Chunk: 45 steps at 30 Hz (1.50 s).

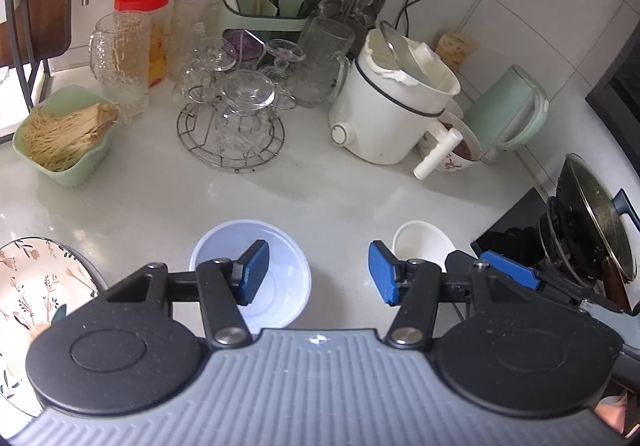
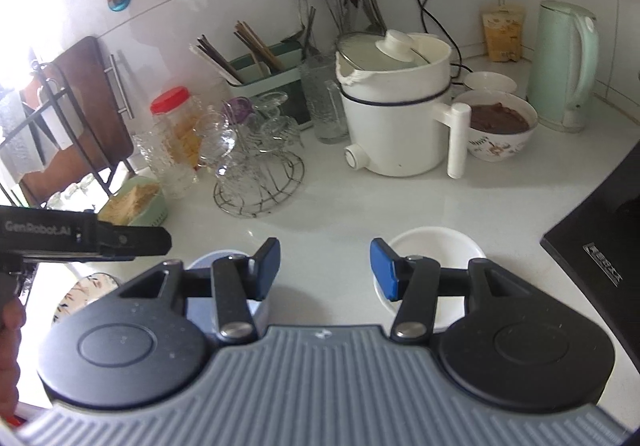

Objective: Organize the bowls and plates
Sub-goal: 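Move both grippers to the rim of the white ceramic bowl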

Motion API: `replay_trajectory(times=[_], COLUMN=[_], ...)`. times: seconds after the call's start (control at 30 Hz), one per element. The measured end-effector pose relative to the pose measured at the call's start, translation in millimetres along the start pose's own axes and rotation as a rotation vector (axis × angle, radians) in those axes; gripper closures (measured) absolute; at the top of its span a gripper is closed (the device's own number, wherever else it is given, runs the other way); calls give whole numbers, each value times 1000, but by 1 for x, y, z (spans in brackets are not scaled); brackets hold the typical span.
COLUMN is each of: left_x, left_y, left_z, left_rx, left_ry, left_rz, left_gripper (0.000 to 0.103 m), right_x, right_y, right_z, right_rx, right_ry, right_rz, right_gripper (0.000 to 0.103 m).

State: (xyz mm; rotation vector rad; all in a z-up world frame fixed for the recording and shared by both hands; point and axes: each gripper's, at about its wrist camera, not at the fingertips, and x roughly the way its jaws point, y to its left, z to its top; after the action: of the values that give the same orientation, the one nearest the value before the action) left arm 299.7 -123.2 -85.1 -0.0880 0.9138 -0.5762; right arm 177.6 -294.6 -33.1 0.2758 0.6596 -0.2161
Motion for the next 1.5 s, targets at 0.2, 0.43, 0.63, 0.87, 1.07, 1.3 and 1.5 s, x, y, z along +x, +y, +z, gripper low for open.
replay_trajectory(times=[0.2,0.43,0.63,0.87,1.07,1.3,1.5], left_x=[1,19,50,87,126,170,192], left_y=[-8,-14,-27,-40,-56,-77,-85], left_z=[-4,-4,0,2,2,-2,6], left_rx=[12,5,40,69,85,60,81], left_ry=[6,22,82,138,206,248,239], left_rz=[-2,-8,-18,-49,-88,-118,-151], left_gripper=[42,42,42,42,42,42,43], right_x=[-6,-3,7,23,41,61,73], right_y=[-5,-22,-43,-71,-92,-117,-132], right_z=[-6,-11,-15,-15,-19,-26,-30], right_rx=[-8,42,63,84,120,177,221], right_ry=[-4,31,50,48,60,86,90], right_rz=[-13,-67,-125,-174,-210,-203,-209], right_gripper=[50,50,50,50,50,51,52])
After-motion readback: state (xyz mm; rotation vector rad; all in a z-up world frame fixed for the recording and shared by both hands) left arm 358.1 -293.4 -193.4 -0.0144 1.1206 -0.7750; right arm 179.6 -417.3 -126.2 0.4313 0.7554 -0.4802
